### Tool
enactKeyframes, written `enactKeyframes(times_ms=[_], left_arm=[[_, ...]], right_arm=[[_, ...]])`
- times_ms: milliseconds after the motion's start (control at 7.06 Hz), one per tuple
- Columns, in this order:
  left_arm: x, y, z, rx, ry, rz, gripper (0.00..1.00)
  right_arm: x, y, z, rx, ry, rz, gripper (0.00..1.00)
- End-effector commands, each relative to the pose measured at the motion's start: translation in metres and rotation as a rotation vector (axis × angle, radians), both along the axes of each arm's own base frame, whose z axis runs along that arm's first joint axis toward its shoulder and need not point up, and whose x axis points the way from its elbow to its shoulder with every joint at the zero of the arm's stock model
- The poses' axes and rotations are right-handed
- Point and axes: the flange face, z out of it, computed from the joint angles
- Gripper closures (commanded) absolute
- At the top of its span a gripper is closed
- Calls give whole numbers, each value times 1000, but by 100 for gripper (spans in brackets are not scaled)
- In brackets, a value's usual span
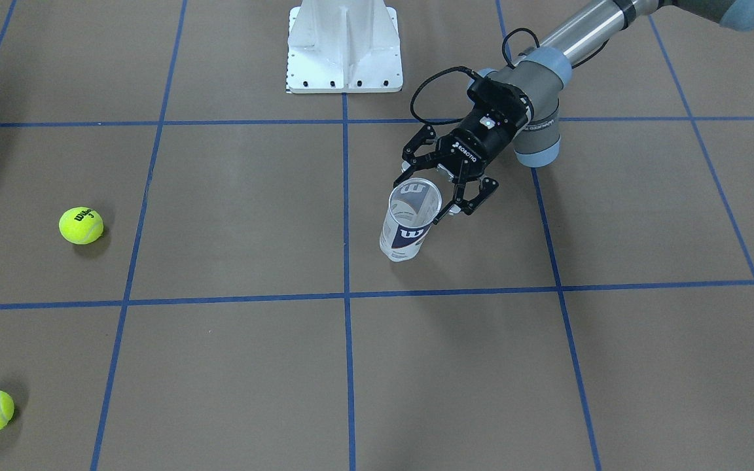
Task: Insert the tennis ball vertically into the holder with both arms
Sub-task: 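Lower the upright can onto the table with the left gripper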
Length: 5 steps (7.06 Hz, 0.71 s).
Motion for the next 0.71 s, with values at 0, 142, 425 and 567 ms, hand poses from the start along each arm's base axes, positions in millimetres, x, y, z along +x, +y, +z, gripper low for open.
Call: enactKeyframes(times_ms=[0,142,425,567], left_arm=[[7,8,-8,3,44,-7,57],[11,12,-7,-4,43,-7,57],[17,10,3,-12,23,-6,57],[17,11,4,-9,28,-5,57]], right_arm=[[0,0,0,-1,0,0,1],[0,0,0,0,0,0,1],[0,0,0,0,0,0,1],[0,0,0,2,0,-1,1]])
